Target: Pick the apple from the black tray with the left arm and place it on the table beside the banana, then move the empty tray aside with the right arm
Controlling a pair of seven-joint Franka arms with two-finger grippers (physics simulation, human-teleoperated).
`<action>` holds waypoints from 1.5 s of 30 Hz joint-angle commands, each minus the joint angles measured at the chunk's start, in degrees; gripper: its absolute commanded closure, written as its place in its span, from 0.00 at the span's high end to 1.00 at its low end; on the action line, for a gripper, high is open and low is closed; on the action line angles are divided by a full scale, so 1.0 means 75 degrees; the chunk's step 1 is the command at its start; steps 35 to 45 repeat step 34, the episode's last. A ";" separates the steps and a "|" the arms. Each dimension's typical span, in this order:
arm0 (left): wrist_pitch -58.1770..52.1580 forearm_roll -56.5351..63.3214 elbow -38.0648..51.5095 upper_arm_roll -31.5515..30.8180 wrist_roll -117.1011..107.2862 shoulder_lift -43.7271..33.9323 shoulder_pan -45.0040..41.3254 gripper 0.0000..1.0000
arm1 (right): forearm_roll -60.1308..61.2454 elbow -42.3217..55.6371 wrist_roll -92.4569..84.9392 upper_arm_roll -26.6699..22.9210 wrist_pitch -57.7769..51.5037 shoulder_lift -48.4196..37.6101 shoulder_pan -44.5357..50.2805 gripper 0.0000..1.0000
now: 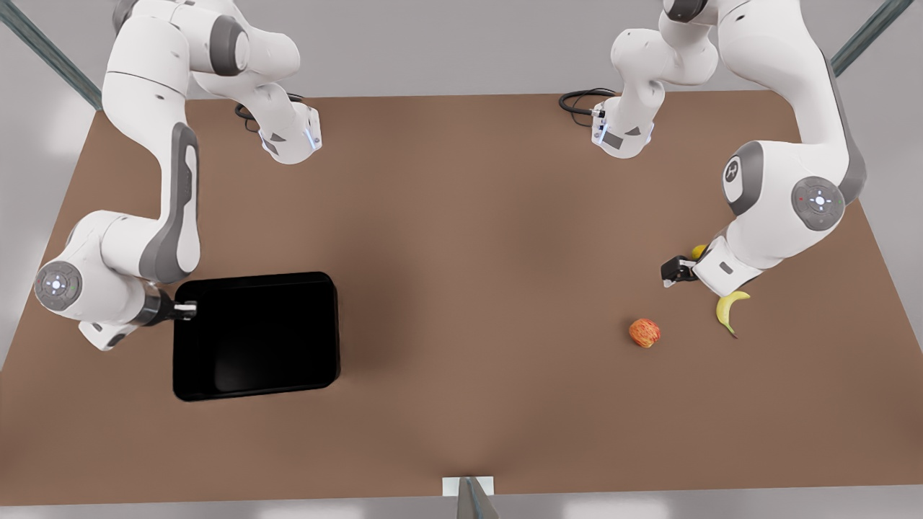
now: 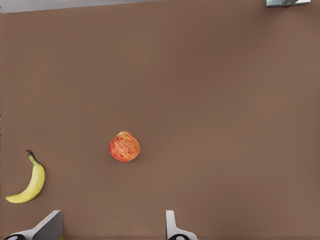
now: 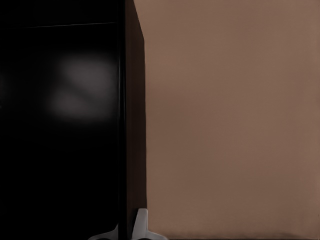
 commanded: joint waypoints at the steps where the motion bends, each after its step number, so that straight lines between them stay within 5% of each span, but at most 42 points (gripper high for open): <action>1: 0.0014 0.0099 0.0004 -0.0003 -0.0032 0.0004 0.0000 1.00 | -0.0050 0.0008 -0.3870 -0.0254 -0.0217 0.0026 -0.0009 0.15; 13: 0.0014 0.0088 0.0004 0.0009 -0.0032 0.0016 -0.0035 1.00 | 0.0829 0.0243 -0.4140 -0.0383 0.1026 0.1620 -0.0466 0.20; 14: 0.0014 0.0088 0.0004 0.0009 -0.0032 0.0016 -0.0024 1.00 | 0.0829 0.0243 -0.4140 -0.0383 0.1026 0.1620 -0.0466 0.42; 15: 0.0014 0.0088 0.0004 0.0009 -0.0032 0.0016 -0.0024 1.00 | 0.1167 0.0278 -0.4151 -0.0383 0.1037 0.1620 -0.0477 0.80; 16: 0.0014 0.0088 0.0004 0.0009 -0.0032 0.0016 -0.0035 1.00 | 0.1320 0.0278 -0.4140 -0.0383 0.1037 0.1620 -0.0477 0.97; 17: 0.0014 0.0088 0.0004 0.0009 -0.0032 0.0016 -0.0024 1.00 | 0.1403 0.0301 -0.4000 -0.0383 0.1026 0.1585 -0.0477 1.00; 20: 0.0014 0.0088 0.0004 0.0009 -0.0032 0.0016 -0.0024 1.00 | 0.1415 0.0862 -0.2596 0.0317 0.0406 0.0626 -0.0465 1.00; 21: 0.0014 0.0088 0.0004 0.0009 -0.0032 0.0016 -0.0024 1.00 | 0.1170 0.1564 -0.1939 0.1032 -0.0226 0.0401 -0.0756 1.00; 23: 0.0014 0.0088 0.0004 0.0009 -0.0021 0.0016 -0.0024 1.00 | -0.0542 0.2610 -0.0543 0.3683 -0.0826 0.0272 -0.2153 1.00; 28: 0.0014 0.0099 0.0004 0.0009 -0.0032 0.0016 -0.0035 1.00 | -0.0648 0.2680 0.1074 0.3742 -0.0217 0.0319 -0.2118 1.00; 45: 0.0014 0.0099 0.0004 0.0009 -0.0032 0.0016 -0.0035 1.00 | -0.0660 0.2669 0.1110 0.3742 -0.0088 0.0377 -0.2130 1.00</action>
